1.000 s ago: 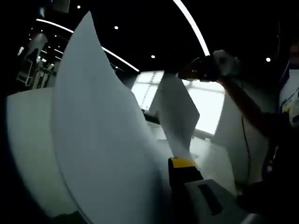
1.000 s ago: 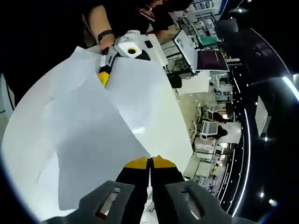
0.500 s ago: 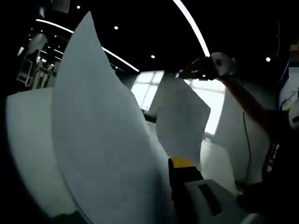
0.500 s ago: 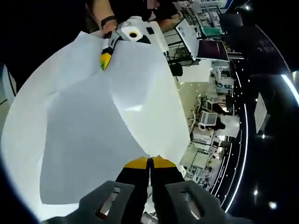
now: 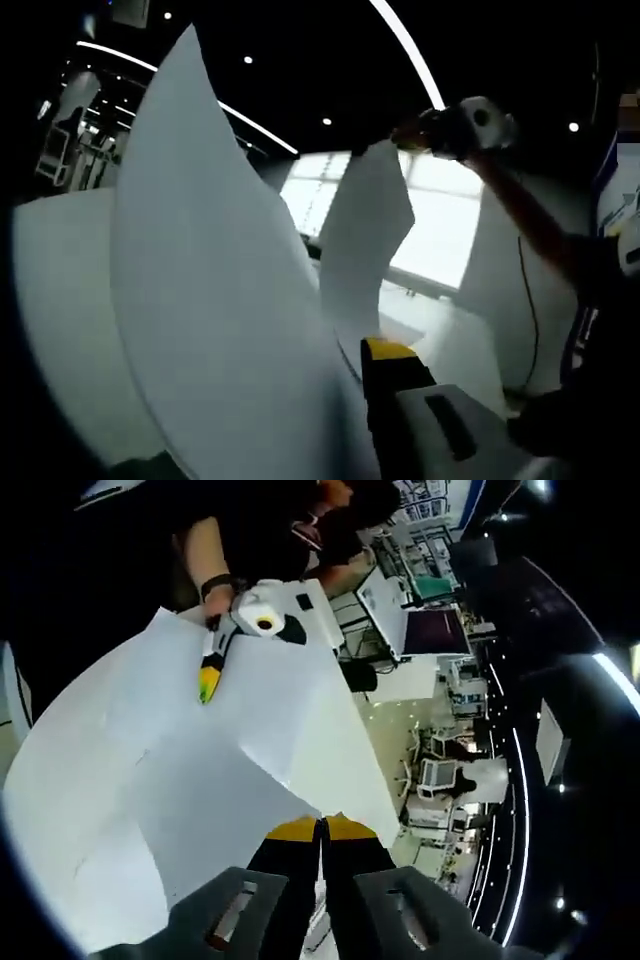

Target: Organize the stack of printing papers by aligning and flattening the scattered papers on the table

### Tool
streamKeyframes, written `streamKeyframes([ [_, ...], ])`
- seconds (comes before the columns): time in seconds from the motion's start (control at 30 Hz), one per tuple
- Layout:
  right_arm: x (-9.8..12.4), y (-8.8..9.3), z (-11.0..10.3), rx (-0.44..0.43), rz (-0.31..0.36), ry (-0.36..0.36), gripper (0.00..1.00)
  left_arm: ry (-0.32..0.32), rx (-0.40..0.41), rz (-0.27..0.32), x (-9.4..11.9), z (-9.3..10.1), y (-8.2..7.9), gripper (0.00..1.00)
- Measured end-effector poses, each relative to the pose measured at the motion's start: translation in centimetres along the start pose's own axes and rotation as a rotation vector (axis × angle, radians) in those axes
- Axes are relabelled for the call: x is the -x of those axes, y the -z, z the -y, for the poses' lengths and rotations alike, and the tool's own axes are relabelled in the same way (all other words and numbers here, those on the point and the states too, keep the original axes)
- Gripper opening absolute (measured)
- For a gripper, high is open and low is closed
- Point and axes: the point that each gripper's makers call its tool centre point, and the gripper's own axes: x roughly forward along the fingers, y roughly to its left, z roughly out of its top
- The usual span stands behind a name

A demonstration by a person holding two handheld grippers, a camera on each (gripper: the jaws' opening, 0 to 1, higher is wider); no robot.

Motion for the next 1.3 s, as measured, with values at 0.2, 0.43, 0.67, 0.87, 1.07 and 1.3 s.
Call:
streamKeyframes([
  [0.2, -1.2, -2.9, 0.1, -0.04, 0.09, -0.017, 0.0, 0.002, -0.004, -0.002, 0.0, 0.0, 0.0, 0.2],
  [0.43, -3.5, -5.2, 0.1, -0.088, 0.16, -0.027, 0.0, 0.005, 0.0, 0.001, 0.0, 0.1, 0.0, 0.2],
  [0.67, -4.8, -7.0, 0.9, -0.256, 0.247, -0.024, 0.0, 0.008, 0.004, 0.003, 0.0, 0.2, 0.0, 0.21],
  [0.87, -6.7, -7.3, 1.6, -0.387, 0.262, -0.041, 0.0, 0.007, 0.008, 0.008, 0.0, 0.2, -0.1, 0.22],
  [1.07, -8.2, -8.1, 1.0, -0.443, 0.288, -0.073, 0.0, 0.007, 0.009, 0.012, 0.1, 0.1, -0.2, 0.22],
  [1.3, -10.4, -8.7, -0.2, -0.488, 0.288, -0.115, 0.0, 0.007, 0.008, 0.014, 0.1, 0.1, -0.3, 0.23],
])
